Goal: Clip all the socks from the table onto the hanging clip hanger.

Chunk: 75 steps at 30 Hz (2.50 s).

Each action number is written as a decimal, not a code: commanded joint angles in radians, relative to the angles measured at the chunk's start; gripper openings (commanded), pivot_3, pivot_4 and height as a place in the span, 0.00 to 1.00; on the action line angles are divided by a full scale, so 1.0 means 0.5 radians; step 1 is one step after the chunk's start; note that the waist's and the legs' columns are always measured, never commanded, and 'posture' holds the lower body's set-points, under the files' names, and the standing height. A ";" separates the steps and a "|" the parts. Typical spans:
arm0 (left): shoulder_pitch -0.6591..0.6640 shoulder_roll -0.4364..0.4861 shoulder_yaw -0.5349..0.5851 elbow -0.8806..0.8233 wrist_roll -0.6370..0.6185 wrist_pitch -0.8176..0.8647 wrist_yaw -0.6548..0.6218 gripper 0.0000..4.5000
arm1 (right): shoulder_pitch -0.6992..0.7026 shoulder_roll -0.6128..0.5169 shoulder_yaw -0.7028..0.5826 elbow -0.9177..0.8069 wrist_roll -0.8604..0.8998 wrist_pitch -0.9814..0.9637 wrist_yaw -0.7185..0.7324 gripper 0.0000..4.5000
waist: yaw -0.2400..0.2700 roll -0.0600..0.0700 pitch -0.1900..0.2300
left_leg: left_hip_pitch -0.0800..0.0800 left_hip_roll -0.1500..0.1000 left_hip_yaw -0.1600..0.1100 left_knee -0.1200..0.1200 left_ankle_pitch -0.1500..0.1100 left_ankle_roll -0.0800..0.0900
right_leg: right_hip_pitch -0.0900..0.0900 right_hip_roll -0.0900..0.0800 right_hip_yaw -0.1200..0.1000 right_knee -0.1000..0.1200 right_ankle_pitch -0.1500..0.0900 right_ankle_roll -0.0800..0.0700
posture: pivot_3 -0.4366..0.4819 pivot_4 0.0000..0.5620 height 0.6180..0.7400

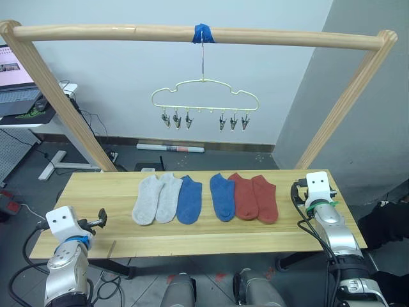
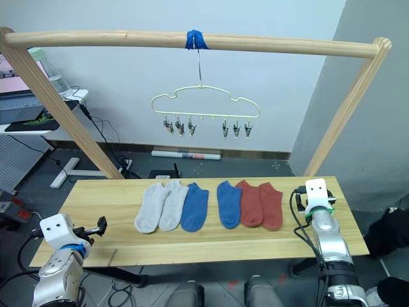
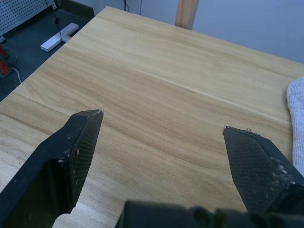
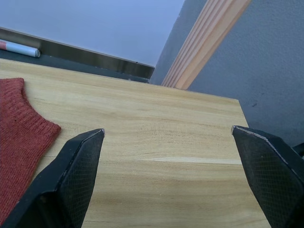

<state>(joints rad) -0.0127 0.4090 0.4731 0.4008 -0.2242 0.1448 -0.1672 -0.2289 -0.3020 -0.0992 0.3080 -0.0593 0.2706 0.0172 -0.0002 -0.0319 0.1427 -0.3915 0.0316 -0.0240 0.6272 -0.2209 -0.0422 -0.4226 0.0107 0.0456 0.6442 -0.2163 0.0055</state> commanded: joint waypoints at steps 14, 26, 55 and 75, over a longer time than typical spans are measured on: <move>-0.013 0.016 0.021 -0.151 -0.044 0.021 0.069 1.00 | -0.112 -0.048 -0.054 -0.158 0.029 0.045 0.015 1.00 | -0.002 0.000 0.001 | 0.001 0.000 0.000 0.000 0.000 0.000 | 0.000 0.000 0.000 0.000 0.000 0.000 | 0.60 0.23 1.00; 0.040 -0.024 -0.001 -0.378 -0.072 0.087 0.048 1.00 | -0.126 -0.051 -0.002 -0.209 -0.004 0.041 0.049 1.00 | -0.001 -0.001 0.007 | 0.000 0.000 -0.001 0.000 0.000 0.000 | 0.000 0.000 0.000 0.000 0.000 0.000 | 0.60 0.24 1.00; -0.798 0.289 -0.449 -0.807 -0.307 0.466 -0.617 1.00 | -0.681 -0.173 0.319 -1.267 0.949 0.500 1.374 1.00 | -0.012 0.004 0.098 | -0.019 0.001 -0.004 0.002 -0.003 0.000 | -0.015 0.002 -0.003 0.002 -0.001 0.015 | 0.51 0.31 1.00; -1.437 0.104 -0.504 0.263 -0.085 -0.079 -0.630 0.57 | -0.795 -0.041 0.441 -1.292 0.845 0.460 1.254 1.00 | -0.051 0.003 0.098 | -0.020 -0.001 -0.004 0.003 -0.003 0.000 | -0.015 0.001 -0.005 0.004 0.000 0.017 | 0.45 0.32 1.00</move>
<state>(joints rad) -0.7035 0.4568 0.2227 0.5279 -0.2773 0.1408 -0.4742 -0.6063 -0.3224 0.1222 -0.3022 0.3676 0.5272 0.6491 -0.0255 -0.0304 0.1919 -0.4014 0.0312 -0.0262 0.6289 -0.2224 -0.0422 -0.4303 0.0112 0.0433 0.6462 -0.2162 0.0137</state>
